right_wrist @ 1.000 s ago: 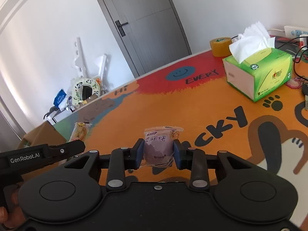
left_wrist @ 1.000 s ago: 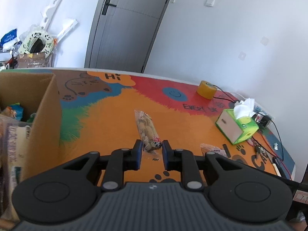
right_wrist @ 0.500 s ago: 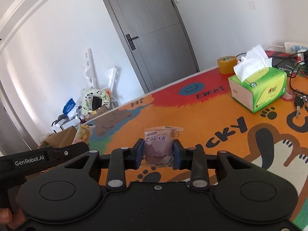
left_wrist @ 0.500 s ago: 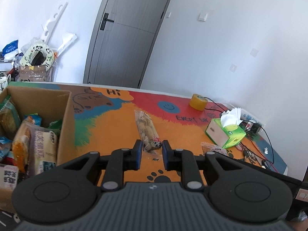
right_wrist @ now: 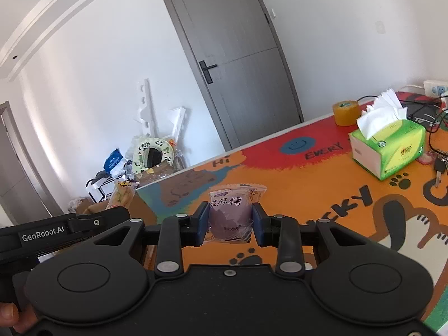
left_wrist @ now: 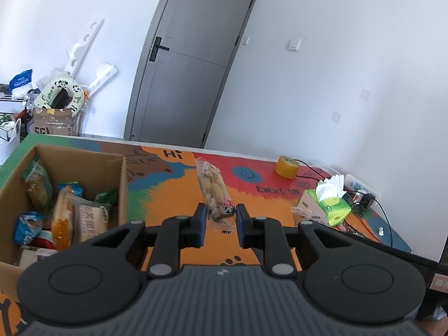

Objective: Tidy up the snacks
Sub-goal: 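Carry both held snacks over the cardboard box with both grippers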

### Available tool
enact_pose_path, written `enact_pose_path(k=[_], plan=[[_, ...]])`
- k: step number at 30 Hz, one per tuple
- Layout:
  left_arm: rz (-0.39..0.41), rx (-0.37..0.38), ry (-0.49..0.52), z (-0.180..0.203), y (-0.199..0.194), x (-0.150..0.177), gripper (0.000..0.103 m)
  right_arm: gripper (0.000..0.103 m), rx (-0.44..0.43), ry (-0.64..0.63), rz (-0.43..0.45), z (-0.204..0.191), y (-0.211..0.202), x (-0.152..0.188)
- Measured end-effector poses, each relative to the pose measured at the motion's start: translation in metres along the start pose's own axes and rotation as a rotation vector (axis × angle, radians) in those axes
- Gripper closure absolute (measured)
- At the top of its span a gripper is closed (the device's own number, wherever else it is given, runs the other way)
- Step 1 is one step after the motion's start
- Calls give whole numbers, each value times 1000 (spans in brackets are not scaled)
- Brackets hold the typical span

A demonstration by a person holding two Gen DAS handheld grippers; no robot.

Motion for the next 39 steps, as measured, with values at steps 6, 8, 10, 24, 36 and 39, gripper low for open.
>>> enact_pose_path(k=[6, 8, 10, 24, 36, 39], plan=[[26, -7, -3, -7, -15, -7, 82, 70, -22, -15, 6, -15, -2, -1], [35, -11, -3, -10, -19, -10, 82, 70, -30, -19, 6, -20, -2, -2], [45, -16, -4, -14, -26, -13, 82, 70, -38, -24, 7, -26, -2, -2], [106, -86, -24, -55, -58, -35, 82, 70, -123, -71, -3, -75, 6, -3], [124, -149, -86, -106, -68, -43, 82, 70, -176, -119, -34, -120, 25, 0], [120, -162, -102, -120, -69, -42, 82, 70, -186, -132, -42, -131, 30, 1]])
Point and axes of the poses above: each gripper's, at about its wrist camera, not at the fingertips, and y roughly the way its jaws point, z to its right, x to its underside, the point moved 9 cm from there along y, roughly the way its jaws point, and after that the axes turned 6 degrees about x, right-handed, at the moved point
